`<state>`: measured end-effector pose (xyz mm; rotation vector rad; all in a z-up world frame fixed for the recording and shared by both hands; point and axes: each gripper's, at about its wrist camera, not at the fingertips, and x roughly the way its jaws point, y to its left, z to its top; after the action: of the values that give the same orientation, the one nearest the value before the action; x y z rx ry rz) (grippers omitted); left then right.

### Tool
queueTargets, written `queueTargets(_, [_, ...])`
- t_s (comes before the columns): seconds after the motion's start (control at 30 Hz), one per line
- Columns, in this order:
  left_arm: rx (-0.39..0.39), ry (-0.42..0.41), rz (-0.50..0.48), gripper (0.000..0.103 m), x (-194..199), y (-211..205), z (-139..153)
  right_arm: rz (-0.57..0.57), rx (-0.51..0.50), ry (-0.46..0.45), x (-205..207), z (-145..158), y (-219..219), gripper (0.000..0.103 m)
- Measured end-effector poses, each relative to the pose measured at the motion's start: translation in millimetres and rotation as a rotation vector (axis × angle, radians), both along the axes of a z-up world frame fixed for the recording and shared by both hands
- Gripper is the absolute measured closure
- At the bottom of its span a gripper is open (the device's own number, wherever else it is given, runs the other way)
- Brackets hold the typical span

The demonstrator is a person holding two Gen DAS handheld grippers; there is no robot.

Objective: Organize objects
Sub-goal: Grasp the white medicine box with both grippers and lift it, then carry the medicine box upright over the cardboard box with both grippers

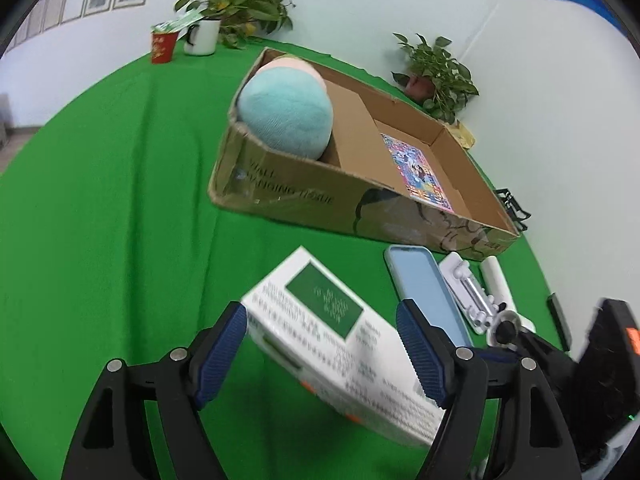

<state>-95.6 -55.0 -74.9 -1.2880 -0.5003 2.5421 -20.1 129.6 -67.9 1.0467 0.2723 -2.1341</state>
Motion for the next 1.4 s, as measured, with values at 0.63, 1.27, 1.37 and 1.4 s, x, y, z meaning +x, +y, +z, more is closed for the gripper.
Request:
queueTargets(0.63, [0.247,-0.156,-0.068,0.029,27.6,15.0,-48.5,-0.158,0.021,-0.071,10.4,-17.2,-19.7,0.035])
queueTargets(1.27, [0.251,-0.219,-0.107,0.045,14.7,49.3,-51.5,-0.342,-0.207,-0.189,22.2,-15.1,30.0,0.039])
queueTargets(1.37, [0.276,-0.235,-0.099,0.042,14.2,51.7,-53.8,-0.352,-0.230,-0.203,20.5,-15.4,33.1,0.039])
queueTargets(1.4, [0.282,-0.238,-0.098,0.042,13.6,52.8,-53.9,-0.353,-0.232,-0.203,19.6,-14.1,33.3,0.039])
